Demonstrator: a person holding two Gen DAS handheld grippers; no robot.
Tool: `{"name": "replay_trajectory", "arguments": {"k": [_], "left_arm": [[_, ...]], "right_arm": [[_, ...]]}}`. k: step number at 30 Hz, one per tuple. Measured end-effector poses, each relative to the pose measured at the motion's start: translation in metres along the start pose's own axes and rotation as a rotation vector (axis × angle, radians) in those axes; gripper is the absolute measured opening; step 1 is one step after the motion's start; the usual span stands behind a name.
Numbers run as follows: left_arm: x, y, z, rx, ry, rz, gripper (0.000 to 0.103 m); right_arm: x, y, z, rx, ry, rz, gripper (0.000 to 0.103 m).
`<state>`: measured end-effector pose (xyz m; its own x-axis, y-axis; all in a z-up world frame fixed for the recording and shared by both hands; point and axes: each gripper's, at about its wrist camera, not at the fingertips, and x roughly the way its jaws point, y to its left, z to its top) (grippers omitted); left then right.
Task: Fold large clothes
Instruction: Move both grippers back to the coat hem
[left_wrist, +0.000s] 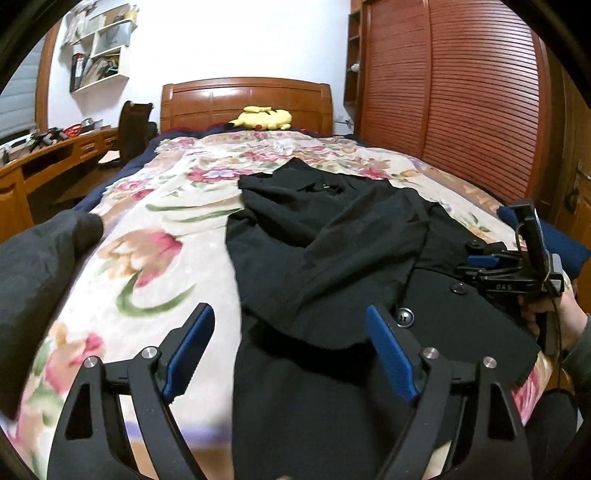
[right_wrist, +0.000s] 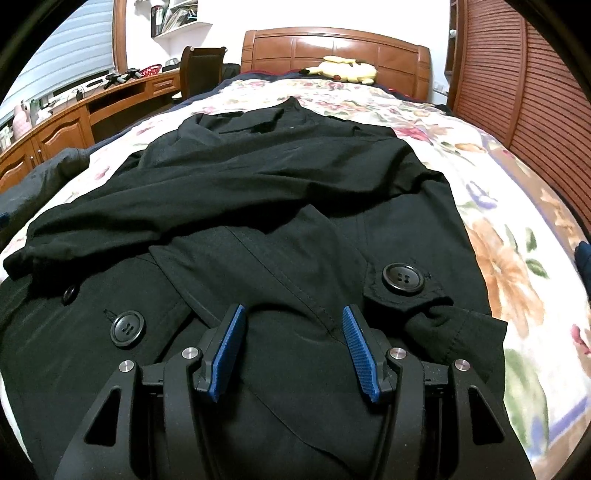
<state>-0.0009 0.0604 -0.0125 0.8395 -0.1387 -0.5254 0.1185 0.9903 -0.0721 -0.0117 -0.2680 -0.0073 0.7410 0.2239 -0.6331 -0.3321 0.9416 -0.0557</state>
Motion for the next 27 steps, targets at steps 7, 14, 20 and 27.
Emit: {"name": "replay_trajectory", "arguments": {"k": [7,14,20,27], "left_arm": [[-0.033,0.007,-0.012,-0.053,-0.045,0.034,0.085],[-0.057,0.004,-0.023,-0.032,-0.044,0.060,0.085],[-0.058,0.001,-0.027,-0.006,-0.026,0.092,0.085],[-0.059,0.001,-0.024,0.040,-0.023,0.126,0.085]], "right_arm": [[-0.008,0.002,-0.002,0.009,-0.002,-0.017,0.057],[-0.054,-0.011,-0.028,0.031,-0.013,0.003,0.057],[-0.094,-0.034,-0.056,0.022,-0.017,-0.017,0.057],[-0.110,-0.063,-0.070,0.055,-0.002,-0.066,0.057]]}}
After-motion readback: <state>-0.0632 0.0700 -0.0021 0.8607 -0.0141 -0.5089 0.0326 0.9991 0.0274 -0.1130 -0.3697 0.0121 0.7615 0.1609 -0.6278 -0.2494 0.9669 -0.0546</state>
